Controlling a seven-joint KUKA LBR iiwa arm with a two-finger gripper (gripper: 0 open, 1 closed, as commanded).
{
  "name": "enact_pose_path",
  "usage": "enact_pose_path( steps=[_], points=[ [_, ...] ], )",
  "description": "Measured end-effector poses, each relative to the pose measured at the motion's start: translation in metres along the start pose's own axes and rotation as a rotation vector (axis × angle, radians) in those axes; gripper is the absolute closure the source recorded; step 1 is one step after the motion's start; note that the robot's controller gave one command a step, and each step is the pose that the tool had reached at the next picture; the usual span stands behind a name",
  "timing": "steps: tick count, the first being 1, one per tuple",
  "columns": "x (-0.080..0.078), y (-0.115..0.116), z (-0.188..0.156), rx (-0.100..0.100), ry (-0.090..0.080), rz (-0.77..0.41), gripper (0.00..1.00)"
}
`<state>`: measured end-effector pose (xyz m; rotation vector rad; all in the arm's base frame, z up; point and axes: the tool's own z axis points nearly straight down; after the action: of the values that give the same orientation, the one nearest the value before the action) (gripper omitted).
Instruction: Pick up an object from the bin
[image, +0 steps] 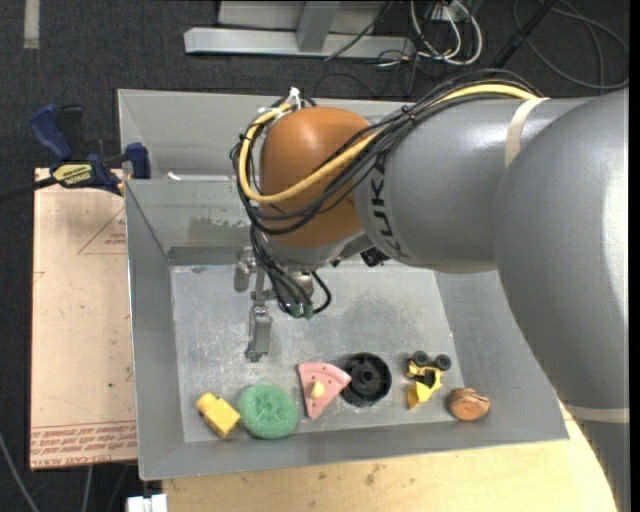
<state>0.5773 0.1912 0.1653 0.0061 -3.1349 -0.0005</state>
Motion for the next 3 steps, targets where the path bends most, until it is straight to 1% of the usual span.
enact_pose_path(
  steps=[1,2,3],
  points=[
    [-0.002,-0.001,-0.005,-0.001,-0.008,0.003,0.0],
    [0.005,-0.013,0.015,-0.003,-0.014,-0.075,0.0],
    [0.061,-0.032,0.058,0.0,-0.009,-0.161,0.0]
  ],
)
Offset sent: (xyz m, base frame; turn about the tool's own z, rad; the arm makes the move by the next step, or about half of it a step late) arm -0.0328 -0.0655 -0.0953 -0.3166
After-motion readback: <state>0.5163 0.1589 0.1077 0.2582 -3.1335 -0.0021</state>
